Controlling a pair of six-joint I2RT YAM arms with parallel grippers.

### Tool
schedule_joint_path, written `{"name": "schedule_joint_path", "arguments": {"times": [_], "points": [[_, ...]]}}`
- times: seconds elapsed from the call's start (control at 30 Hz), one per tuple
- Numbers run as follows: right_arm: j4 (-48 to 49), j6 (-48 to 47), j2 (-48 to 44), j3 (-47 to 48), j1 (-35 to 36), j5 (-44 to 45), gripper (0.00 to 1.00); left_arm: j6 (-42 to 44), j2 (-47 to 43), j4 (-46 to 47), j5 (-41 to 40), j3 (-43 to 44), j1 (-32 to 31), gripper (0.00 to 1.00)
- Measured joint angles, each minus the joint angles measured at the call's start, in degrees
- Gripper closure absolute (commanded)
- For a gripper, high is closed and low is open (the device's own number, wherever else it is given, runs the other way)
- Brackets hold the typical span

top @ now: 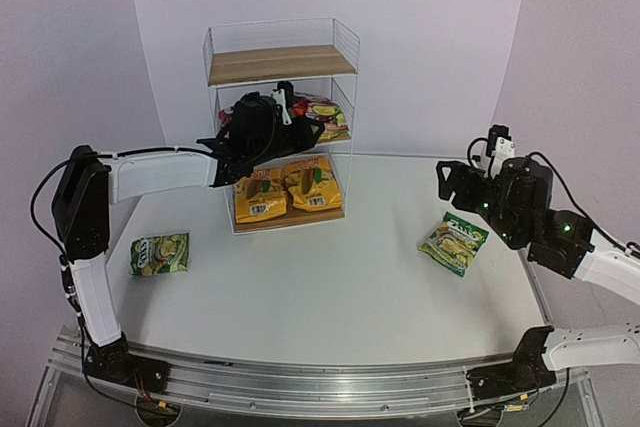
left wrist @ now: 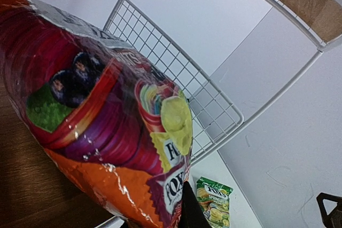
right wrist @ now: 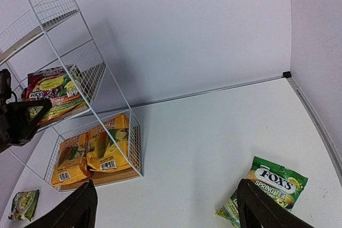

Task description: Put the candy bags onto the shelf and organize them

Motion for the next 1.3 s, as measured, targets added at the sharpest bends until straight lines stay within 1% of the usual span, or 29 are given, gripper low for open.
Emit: {"name": "schedule_joint_path", "arguments": {"times": [0.07, 0.17, 0.27, 0.33, 0.6, 0.73, 0.83, 1.07, 1.17, 1.3], "points": [[0.0, 0.0, 0.0, 0.0, 0.0, 0.0, 0.13, 0.0, 0.0, -0.5, 1.3, 0.1, 0.5, 0.98], [0.0, 0.0, 0.0, 0.0, 0.0, 0.0, 0.13, -0.1, 0.0, -1.3, 2.0, 0.4, 0.9, 0.85], [0.0, 0.0, 0.0, 0.0, 0.0, 0.0, 0.13, -0.4, 0.1, -2.8, 2.0, 1.3, 1.0, 0.76], [0.0, 0.0, 0.0, 0.0, 0.0, 0.0, 0.13, -0.8, 0.1, -3.5, 1.8, 1.6, 1.0, 0.75], [0.0, 0.2, 0.0, 0.0, 0.0, 0.0, 0.13, -2.0, 0.1, -5.4, 1.8, 1.7, 1.1, 0.61], [0.0, 0.4, 0.0, 0.0, 0.0, 0.0, 0.13, -2.6, 0.1, -6.0, 1.8, 1.7, 1.1, 0.57], [0.0, 0.7, 0.0, 0.0, 0.0, 0.0, 0.13, -3.0, -0.2, -6.3, 1.8, 1.5, 1.1, 0.52], [0.0, 1.7, 0.3, 0.0, 0.0, -0.1, 0.13, -4.1, -3.2, -7.0, 1.8, -1.4, 1.1, 0.49], [0.0, 2.0, 0.6, 0.0, 0.0, -0.2, 0.13, -5.1, -4.9, -7.4, 1.8, -2.9, 1.1, 0.51], [0.0, 2.5, 0.9, 0.0, 0.0, -0.6, 0.13, -6.4, -6.7, -7.5, 1.8, -5.1, 1.1, 0.57]]}}
